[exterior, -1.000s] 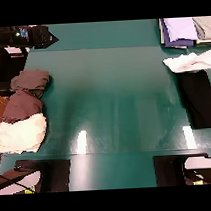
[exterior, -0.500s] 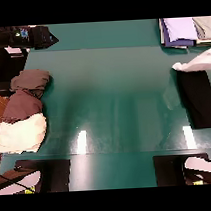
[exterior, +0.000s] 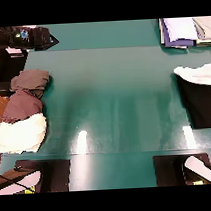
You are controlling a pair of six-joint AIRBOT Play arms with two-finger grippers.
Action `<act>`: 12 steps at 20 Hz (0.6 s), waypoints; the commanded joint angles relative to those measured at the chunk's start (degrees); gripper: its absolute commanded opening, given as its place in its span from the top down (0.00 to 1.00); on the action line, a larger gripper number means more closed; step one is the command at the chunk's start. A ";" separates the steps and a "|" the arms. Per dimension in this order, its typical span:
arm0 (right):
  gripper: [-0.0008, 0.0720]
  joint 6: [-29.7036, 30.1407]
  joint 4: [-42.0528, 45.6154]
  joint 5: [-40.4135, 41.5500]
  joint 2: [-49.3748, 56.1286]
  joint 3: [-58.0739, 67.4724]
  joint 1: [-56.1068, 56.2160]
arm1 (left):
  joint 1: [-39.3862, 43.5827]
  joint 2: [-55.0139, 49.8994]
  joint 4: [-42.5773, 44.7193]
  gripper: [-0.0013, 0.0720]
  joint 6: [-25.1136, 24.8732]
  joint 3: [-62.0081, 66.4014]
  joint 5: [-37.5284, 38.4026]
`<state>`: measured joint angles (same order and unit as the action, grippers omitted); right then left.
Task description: Fold the shirts.
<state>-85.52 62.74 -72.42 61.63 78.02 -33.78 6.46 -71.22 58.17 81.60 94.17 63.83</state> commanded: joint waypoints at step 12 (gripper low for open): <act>0.19 0.59 0.83 -4.59 -11.78 -19.82 -5.60 | -0.02 -0.02 -0.04 0.95 -1.05 -0.02 0.13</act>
<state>-85.49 69.17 -77.65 51.18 59.05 -42.39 6.46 -71.22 58.15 80.62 94.15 64.07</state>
